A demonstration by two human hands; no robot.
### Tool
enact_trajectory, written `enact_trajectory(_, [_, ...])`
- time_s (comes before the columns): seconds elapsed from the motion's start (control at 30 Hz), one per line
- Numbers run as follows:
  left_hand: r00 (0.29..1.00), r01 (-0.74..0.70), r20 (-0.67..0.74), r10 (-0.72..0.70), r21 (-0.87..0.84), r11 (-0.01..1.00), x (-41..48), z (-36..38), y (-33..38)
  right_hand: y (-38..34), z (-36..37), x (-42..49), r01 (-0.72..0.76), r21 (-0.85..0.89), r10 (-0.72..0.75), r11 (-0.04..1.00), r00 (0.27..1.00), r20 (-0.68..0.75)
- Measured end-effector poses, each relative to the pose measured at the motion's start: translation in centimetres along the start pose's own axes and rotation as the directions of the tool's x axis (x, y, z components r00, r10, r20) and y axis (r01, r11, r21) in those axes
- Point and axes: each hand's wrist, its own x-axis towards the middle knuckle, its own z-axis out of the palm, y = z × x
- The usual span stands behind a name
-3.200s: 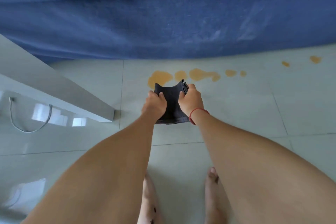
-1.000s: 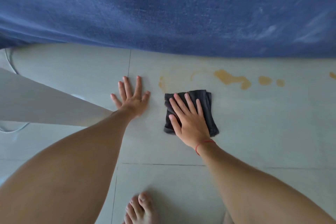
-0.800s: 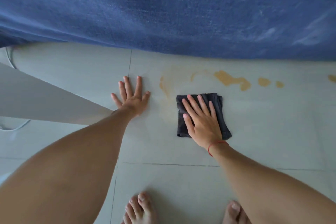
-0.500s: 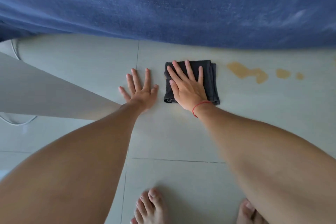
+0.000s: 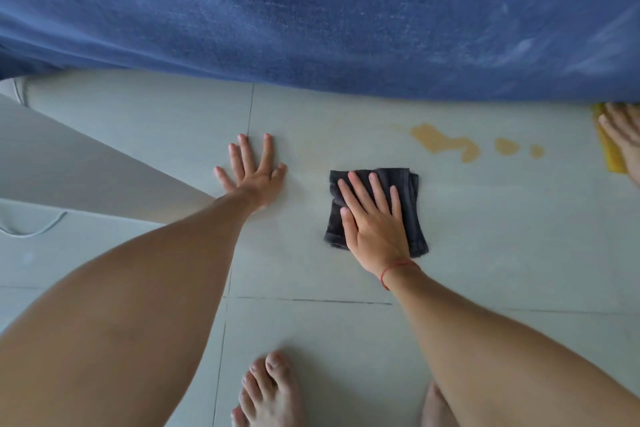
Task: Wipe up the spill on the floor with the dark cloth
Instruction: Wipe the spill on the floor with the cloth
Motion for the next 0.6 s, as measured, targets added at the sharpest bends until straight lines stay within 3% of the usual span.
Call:
enact_trajectory(0.23, [1.0,-0.003,-0.016,0.003,0.01,1.0,0.2,0.3,0.0,-2.9,0.3,3.4,-0.156,-0.013,0.156,0.988,0.988,0.012])
enact_trajectory(0.37, [1.0,0.002,-0.015,-0.002,0.008,1.0,0.4,0.3,0.0,-3.8,0.0,8.2,-0.122,0.003,0.121,0.993,0.991,0.057])
enact_trajectory(0.5, [1.0,0.003,-0.017,-0.003,-0.006,1.0,0.5,0.4,0.0,-5.7,0.0,13.0,-0.189,0.027,0.187,0.982,0.981,0.041])
enact_trajectory(0.6, [1.0,0.008,-0.014,-0.008,-0.018,1.0,0.6,0.3,0.0,-5.9,0.2,12.2,-0.118,0.019,0.117,0.993,0.993,0.036])
